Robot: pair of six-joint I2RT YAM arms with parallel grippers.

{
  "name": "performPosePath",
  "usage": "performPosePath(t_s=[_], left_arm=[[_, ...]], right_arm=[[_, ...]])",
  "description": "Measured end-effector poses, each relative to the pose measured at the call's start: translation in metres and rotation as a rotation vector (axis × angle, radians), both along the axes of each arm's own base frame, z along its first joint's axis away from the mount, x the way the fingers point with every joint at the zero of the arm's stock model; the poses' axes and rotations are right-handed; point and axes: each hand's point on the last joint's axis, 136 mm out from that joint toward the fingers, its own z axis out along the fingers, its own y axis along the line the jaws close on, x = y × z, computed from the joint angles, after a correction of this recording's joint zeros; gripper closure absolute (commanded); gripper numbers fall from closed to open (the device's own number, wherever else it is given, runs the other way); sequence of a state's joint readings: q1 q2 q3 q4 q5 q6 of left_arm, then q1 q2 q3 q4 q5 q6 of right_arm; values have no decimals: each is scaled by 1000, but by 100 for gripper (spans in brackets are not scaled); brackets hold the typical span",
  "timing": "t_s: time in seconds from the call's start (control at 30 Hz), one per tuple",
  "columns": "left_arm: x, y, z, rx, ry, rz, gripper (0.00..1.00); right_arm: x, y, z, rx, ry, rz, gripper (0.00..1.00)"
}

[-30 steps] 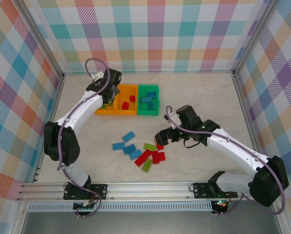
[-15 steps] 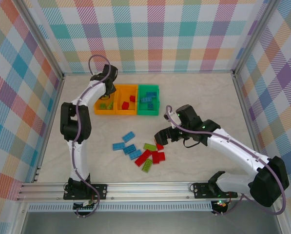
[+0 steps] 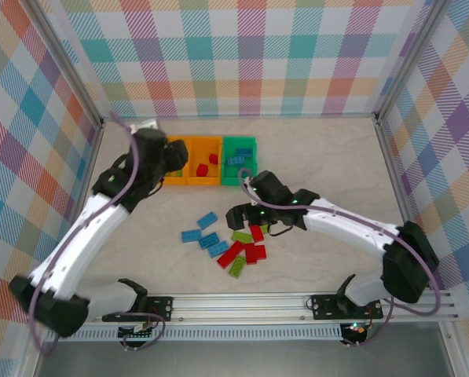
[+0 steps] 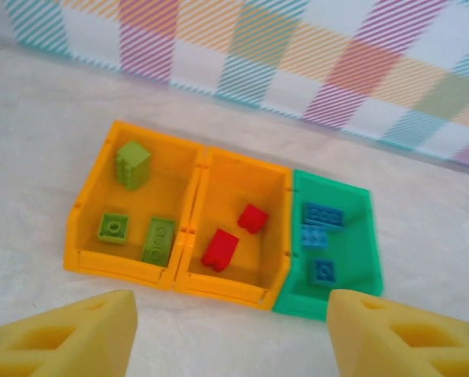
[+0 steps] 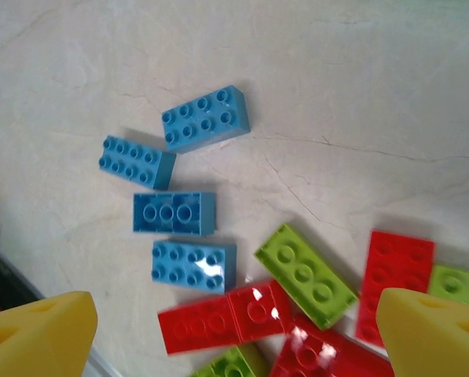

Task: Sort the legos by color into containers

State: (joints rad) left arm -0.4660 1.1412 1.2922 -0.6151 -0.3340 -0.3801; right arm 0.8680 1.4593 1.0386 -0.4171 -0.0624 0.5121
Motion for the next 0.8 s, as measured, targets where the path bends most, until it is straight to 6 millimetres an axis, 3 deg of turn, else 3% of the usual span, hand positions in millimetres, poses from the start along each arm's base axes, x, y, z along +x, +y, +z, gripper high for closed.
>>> performPosePath(t_s=[0.07, 0.2, 0.3, 0.4, 0.53, 0.67, 0.8], left_arm=[[-25, 8, 1, 39, -22, -61, 23], [-71, 14, -29, 155, 11, -223, 17], [-106, 19, -46, 232, 24, -342, 16], [-134, 22, -47, 313, -12, -459, 11], [-150, 20, -59, 417, -8, -588, 0], [-160, 13, -92, 470, 76, -715, 0], [-167, 7, -105, 479, 102, -785, 0]], right_arm=[[4, 17, -11, -34, 20, -13, 6], [17, 56, -30, -101, -3, -6, 3], [23, 72, -50, -165, -34, 29, 1], [30, 83, -71, -225, -51, 83, 0], [39, 97, -88, -275, -67, 148, 0], [47, 110, -95, -290, -80, 179, 4], [53, 118, -101, -303, -81, 194, 15]])
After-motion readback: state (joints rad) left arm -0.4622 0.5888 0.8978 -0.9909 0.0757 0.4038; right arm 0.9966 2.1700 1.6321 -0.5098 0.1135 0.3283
